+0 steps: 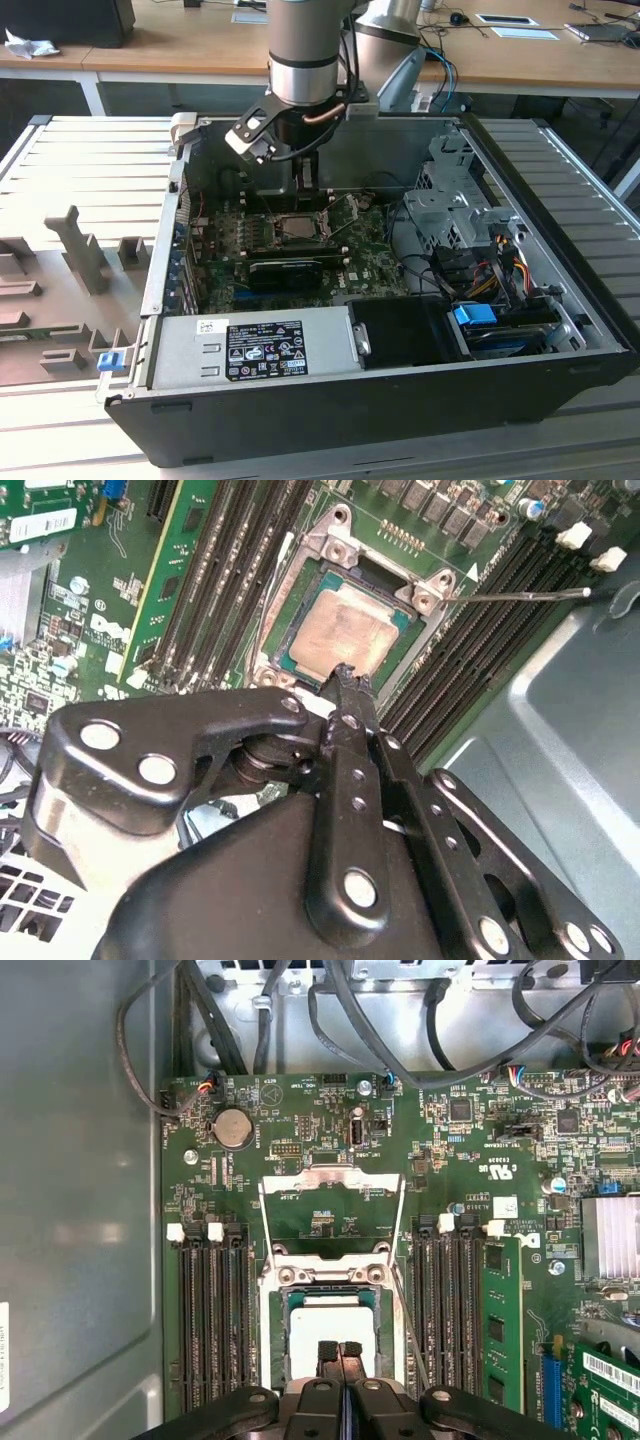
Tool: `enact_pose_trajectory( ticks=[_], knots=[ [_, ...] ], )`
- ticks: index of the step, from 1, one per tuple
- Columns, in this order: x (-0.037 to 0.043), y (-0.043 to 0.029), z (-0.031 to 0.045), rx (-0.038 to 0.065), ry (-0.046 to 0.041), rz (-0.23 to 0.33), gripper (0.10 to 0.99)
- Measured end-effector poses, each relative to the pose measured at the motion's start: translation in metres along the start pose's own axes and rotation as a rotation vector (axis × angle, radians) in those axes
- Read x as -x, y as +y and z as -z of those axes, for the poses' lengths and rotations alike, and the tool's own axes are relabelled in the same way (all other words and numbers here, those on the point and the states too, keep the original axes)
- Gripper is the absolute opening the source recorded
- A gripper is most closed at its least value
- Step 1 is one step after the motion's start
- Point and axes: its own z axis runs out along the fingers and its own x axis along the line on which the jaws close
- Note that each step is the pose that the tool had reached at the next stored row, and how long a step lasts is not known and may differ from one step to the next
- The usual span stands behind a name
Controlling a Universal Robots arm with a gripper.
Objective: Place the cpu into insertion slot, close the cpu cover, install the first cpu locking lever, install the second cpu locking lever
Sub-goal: 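Close the cpu cover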
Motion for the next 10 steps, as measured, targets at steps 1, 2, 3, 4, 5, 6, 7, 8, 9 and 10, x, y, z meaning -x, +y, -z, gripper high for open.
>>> enact_pose_trajectory(
  ticks=[1, 2, 3, 4, 5, 6, 7, 8, 9, 10],
  knots=[
    [0.0, 0.0003, 0.0001, 0.0, -0.0001, 0.0, 0.106],
    [0.0, 0.0026, 0.0001, 0.0, -0.0003, 0.0, 0.106],
    [-0.0001, 0.0059, -0.0002, 0.0, -0.0001, 0.0, 0.106],
    [-0.0002, 0.0104, -0.0004, 0.0, -0.0001, 0.0, 0.106],
    [-0.0001, 0.0132, -0.0005, 0.0, -0.0002, 0.0, 0.106],
    [-0.0001, 0.0145, -0.0006, 0.0, 0.0, 0.0, 0.106],
    [-0.0002, 0.0149, -0.0006, 0.0, 0.0, 0.0, 0.106],
    [-0.0002, 0.0154, -0.0006, 0.0, -0.0002, 0.0, 0.106],
    [-0.0002, 0.0154, -0.0003, 0.0, -0.0002, 0.0, 0.106],
    [-0.0002, 0.0154, 0.0003, 0.0, -0.0002, 0.0, 0.106]
  ],
)
